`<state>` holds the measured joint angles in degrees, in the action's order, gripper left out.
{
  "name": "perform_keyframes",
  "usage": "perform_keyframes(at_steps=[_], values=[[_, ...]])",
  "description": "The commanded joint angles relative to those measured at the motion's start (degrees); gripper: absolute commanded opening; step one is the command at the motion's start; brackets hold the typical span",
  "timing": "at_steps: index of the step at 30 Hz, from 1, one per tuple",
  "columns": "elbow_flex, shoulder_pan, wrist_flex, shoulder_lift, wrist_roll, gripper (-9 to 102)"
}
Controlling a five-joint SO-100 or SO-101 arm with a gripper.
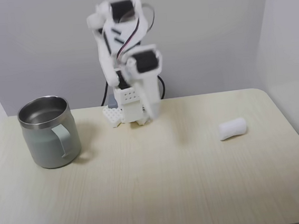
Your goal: Grasp a dressing and put it in the cup.
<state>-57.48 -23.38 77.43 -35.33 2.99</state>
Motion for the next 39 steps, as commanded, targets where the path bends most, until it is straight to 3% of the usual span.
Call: perform_keyframes(at_steps=[1,12,27,39], values=[[-13.01,-5.01,7.03,-7.38,-2.72,5],[-35.33,-21.53,24.79,-36.74,-9.67,12],[-44.3,-36.74,24.17,-62.05,-9.93,23],[-48.96,-42.89,18.81,-78.75,-10.99,25]])
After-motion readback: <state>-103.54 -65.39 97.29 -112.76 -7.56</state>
